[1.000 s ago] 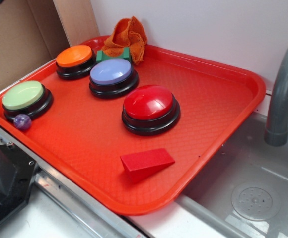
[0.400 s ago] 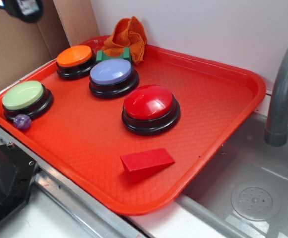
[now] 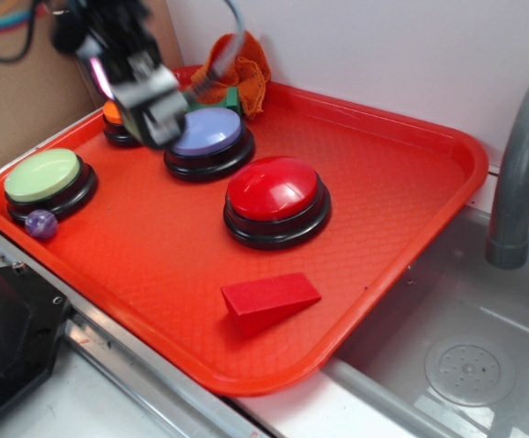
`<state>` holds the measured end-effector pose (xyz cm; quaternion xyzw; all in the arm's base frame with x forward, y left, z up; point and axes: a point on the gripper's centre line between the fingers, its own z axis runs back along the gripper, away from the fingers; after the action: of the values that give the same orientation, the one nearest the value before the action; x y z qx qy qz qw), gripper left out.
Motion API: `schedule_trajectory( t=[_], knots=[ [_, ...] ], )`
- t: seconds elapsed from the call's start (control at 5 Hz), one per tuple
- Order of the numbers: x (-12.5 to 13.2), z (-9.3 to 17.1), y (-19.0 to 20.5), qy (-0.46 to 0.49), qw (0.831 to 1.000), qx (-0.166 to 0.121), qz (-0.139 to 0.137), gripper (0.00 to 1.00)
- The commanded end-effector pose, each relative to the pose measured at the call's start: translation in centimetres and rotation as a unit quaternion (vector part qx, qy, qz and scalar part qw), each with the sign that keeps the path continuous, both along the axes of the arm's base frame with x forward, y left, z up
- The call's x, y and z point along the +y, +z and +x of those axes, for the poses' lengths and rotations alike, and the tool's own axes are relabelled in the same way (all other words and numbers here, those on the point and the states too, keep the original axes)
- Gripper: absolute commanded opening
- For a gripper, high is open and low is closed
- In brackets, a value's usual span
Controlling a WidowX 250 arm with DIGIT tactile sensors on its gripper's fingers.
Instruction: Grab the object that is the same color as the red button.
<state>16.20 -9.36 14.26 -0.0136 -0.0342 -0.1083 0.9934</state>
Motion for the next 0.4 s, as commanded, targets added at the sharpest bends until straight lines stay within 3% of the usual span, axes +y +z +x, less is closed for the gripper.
schedule_trajectory(
  t=[0.0, 0.2],
  knots=[
    [-2.4, 0.9, -5.5, -0.008, 1.000, 0.009, -0.022, 1.00],
    [-3.5, 0.8, -7.6, -0.008, 0.999, 0.012, -0.039, 1.00]
  ],
)
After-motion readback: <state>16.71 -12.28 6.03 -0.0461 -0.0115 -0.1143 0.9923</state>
